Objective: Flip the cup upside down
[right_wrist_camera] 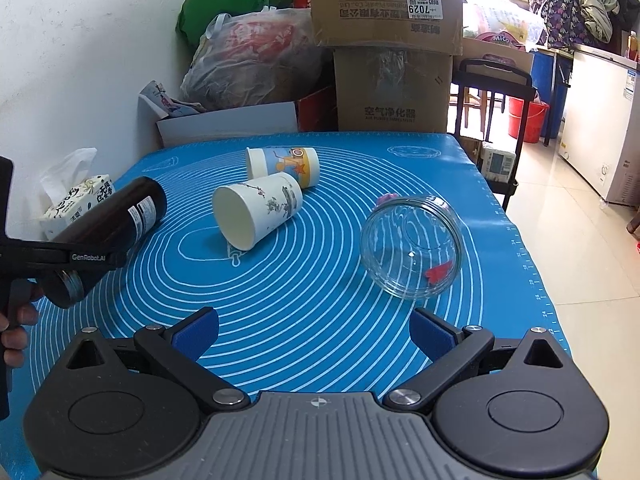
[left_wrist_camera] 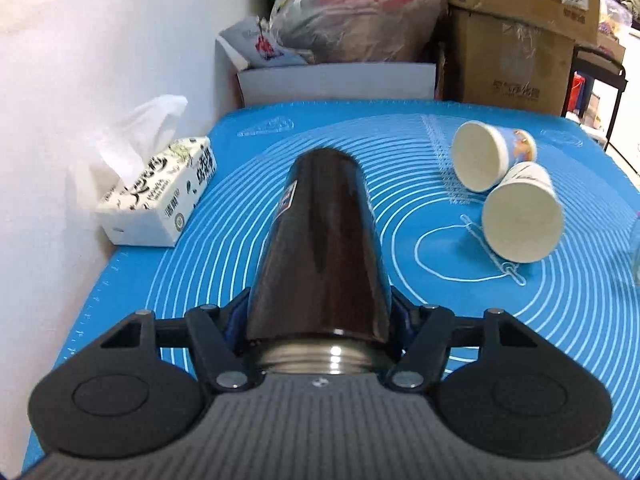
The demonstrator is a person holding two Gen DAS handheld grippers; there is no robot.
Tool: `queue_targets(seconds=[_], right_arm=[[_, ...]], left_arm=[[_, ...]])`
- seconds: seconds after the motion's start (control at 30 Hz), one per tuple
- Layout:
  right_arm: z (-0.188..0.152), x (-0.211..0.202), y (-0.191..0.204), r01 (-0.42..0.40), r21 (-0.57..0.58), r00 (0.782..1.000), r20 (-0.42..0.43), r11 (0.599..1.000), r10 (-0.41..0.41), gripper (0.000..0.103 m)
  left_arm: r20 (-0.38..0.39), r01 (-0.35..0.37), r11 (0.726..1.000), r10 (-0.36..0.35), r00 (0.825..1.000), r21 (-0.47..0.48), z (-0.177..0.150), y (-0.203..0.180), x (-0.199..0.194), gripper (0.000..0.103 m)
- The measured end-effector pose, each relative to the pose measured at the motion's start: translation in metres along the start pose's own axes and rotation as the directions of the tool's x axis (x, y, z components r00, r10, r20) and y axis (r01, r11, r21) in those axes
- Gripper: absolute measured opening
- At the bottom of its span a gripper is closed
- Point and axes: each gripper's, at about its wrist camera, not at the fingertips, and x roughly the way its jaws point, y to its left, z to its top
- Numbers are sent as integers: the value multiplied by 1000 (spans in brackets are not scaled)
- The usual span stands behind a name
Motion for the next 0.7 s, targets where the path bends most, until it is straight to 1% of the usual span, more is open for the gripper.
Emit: queue_targets(seconds=[0.17, 0.37, 0.57, 0.7], right_arm=[[-1, -8, -1, 5, 10, 1000, 13, 1000, -5, 103], [-6, -20, -2, 7, 16, 1000, 20, 1000, -7, 103], [-11, -38, -3, 9, 20, 999, 37, 1000, -9, 103], [-16, -50, -5, 10, 29, 999, 43, 1000, -11, 103]], left_arm=[[23, 40, 999, -39, 999, -9, -6, -3, -23, 67], [47, 88, 996, -87, 995, -16, -25, -11, -54, 67], [85, 147, 989, -147, 985, 13, -41, -26, -91, 67], [84, 166, 986, -168, 982, 29, -53, -37, -104, 67]])
